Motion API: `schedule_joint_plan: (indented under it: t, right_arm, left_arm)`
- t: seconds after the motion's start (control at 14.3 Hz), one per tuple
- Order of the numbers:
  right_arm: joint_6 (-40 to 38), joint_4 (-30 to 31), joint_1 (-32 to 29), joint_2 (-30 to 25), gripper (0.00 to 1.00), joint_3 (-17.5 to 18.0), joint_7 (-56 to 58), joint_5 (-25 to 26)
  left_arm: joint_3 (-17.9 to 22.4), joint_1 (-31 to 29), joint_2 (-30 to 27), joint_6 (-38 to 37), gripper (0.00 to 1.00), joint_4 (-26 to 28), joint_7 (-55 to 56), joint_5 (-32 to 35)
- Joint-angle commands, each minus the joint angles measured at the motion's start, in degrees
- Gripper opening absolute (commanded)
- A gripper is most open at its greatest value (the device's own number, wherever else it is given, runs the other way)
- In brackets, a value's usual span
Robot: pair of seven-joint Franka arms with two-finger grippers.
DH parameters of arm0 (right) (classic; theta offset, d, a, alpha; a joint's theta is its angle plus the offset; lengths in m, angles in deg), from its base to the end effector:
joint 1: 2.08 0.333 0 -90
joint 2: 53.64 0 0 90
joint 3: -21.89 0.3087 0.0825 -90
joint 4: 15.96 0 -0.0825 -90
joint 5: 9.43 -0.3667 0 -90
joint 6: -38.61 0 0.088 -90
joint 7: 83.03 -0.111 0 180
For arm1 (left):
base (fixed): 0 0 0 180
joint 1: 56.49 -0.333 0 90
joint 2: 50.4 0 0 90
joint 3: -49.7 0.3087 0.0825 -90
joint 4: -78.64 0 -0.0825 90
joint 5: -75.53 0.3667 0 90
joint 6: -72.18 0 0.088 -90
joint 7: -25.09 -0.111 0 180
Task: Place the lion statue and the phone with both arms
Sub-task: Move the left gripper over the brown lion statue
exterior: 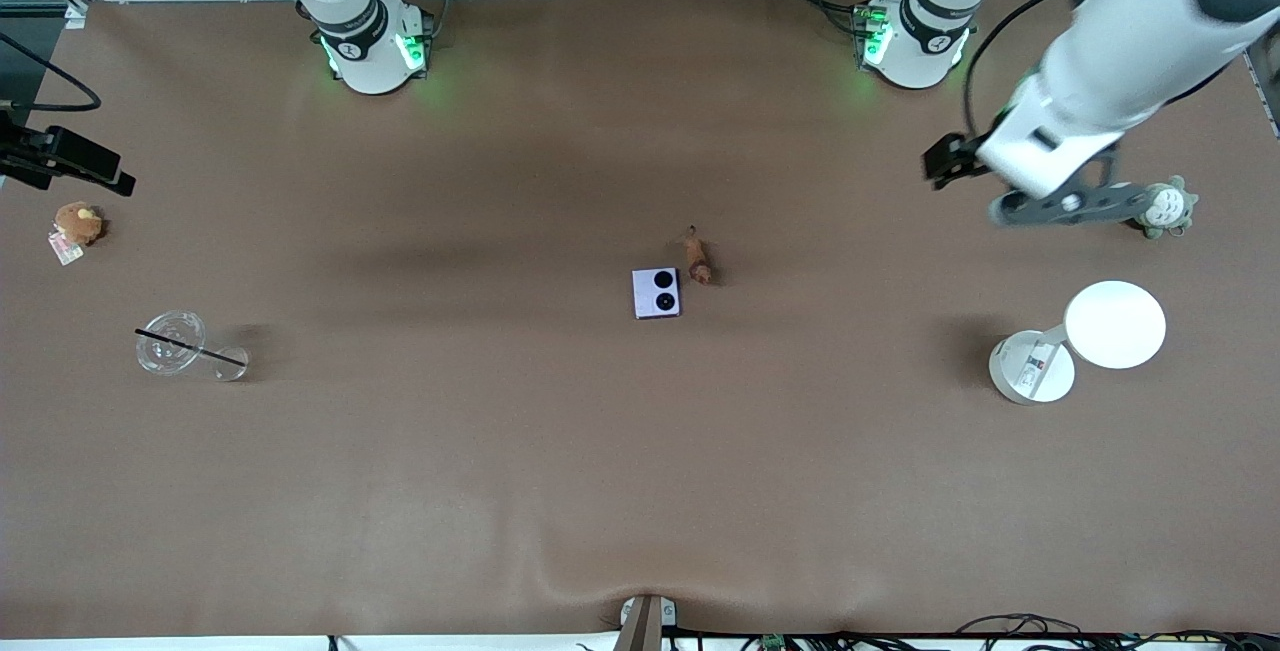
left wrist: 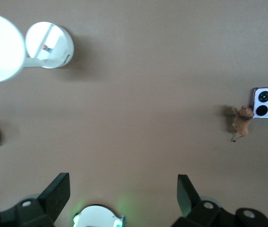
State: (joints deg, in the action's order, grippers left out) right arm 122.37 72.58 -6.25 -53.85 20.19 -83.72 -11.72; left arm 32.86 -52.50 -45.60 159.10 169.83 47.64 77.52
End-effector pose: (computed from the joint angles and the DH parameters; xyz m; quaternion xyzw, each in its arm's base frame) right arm 0.5221 -0.0489 0.6176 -0.9974 0.0558 0.0389 0.0218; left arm 0.5175 -0.1863 0.5559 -0.9969 -0.0141 0.0699 0.0334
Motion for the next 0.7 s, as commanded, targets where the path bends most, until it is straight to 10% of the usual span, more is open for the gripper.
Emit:
schedule_joint_plan:
  t: [0.0, 0.63]
  right_arm:
    - [-0.5, -1.3, -0.8, 0.6, 1.0, 0.6, 0.1, 0.1]
    - [-0.9, -1.2, -0.7, 0.6, 1.0, 0.7, 0.1, 0.0]
  left_arm:
    - [-3.7, -0.1, 3.9, 3.0, 1.0, -1.2, 5.2, -0.9]
    - [-5.7, 9.3, 15.0, 16.7, 1.0, -1.2, 25.3, 1.1]
